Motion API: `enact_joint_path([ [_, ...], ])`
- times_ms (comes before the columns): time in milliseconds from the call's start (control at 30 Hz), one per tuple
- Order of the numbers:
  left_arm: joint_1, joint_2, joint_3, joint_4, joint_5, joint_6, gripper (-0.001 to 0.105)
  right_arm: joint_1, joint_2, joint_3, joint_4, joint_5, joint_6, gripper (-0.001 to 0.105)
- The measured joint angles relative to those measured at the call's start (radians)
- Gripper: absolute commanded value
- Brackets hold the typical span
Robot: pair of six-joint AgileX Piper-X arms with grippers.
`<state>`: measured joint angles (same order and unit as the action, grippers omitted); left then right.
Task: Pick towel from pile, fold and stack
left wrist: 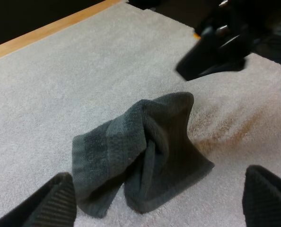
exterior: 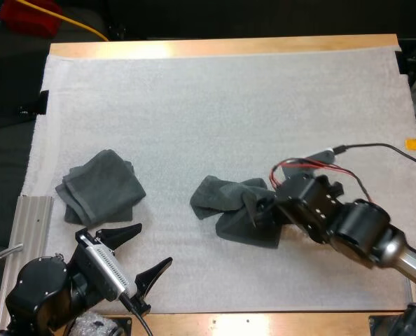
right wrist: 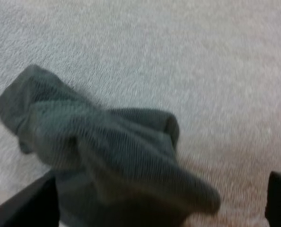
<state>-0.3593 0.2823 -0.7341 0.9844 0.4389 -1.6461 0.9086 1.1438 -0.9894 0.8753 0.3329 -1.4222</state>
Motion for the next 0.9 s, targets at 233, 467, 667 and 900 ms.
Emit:
enact_joint_path([
  [233, 0.000, 0.000, 0.000, 0.000, 0.000, 0.000, 0.069, 0.124, -0.074, -0.003, 0.151, -0.017, 0.205, 0.085],
  [467, 0.000, 0.000, 0.000, 0.000, 0.000, 0.000, 0.069, 0.142, -0.074, 0.105, 0.096, -0.088, 0.314, 0.084],
  [667, 0.000, 0.000, 0.000, 0.000, 0.000, 0.000, 0.069, 0.064, -0.074, 0.230, 0.004, -0.216, 0.395, 0.073],
  [900, 0.000, 0.000, 0.000, 0.000, 0.000, 0.000, 0.069, -0.072, -0.074, 0.387, -0.212, -0.448, 0.474, 0.073],
])
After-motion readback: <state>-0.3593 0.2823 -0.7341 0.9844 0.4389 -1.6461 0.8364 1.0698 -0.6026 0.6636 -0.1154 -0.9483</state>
